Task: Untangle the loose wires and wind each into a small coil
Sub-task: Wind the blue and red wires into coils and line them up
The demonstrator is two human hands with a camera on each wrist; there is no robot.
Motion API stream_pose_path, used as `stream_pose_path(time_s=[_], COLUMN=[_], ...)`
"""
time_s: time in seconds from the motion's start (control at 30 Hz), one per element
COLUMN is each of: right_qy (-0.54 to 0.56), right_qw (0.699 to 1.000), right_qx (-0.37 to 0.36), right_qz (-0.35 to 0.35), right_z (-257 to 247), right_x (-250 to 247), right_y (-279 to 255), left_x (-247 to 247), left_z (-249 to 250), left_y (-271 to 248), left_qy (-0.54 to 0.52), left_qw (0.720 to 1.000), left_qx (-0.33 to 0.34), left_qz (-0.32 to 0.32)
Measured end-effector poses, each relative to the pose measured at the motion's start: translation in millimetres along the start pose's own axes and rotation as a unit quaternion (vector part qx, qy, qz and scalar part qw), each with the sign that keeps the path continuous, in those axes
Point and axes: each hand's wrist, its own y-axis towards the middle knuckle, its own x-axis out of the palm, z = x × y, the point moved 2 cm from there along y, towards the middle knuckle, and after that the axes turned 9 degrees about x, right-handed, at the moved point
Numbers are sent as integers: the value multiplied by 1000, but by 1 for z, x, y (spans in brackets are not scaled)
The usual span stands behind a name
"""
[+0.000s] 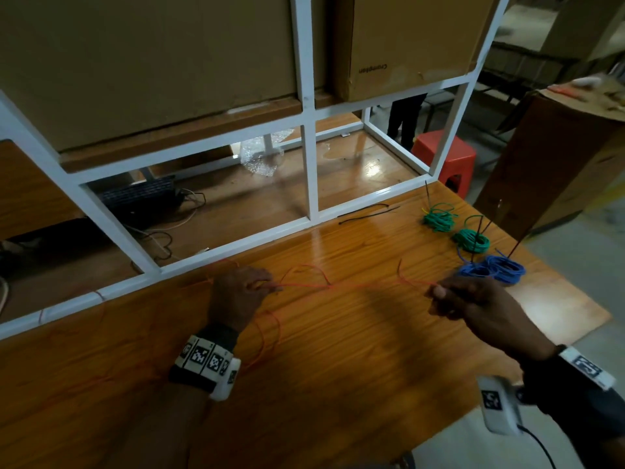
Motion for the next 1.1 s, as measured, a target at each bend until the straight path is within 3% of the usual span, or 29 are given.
stream_pose_path(time_s=[0.07, 0.17, 0.37, 0.5, 0.6, 0.77, 0.9, 0.93, 1.0, 1.1], right_qy=[-120, -262, -127, -109, -83, -111, -140, -145, -160, -199], right_qw=[990, 956, 981, 981, 984, 983, 981, 983, 985, 975], right_qx=[34, 13, -82, -111, -130, -145, -131, -110, -63, -65], right_qz=[-71, -130, -119, -114, -94, -10, 24, 25, -8, -81], right_z=[16, 8, -84, -92, -87, -64, -43, -37, -29, -39], right_x=[14, 36, 86, 104, 98, 87, 83, 81, 77, 80], right_y=[3, 8, 31, 43, 45, 48, 44, 45, 45, 40], left_x=[0, 4, 18, 16, 10, 2, -11, -17, -25, -24], left_z=[11, 33, 80, 76, 66, 41, 31, 32, 34, 52], left_y=[2, 10, 19, 17, 10, -4, -6, -5, -3, 0], left_qy=[-5, 15, -21, -66, -166, -343, -498, -492, -449, -357], left_qw=[999, 995, 989, 991, 981, 924, 816, 818, 853, 921], left_qx=[24, 85, 117, 52, -10, -137, -260, -267, -255, -158], left_qz=[22, 52, 91, 100, 100, 100, 137, 129, 73, -7])
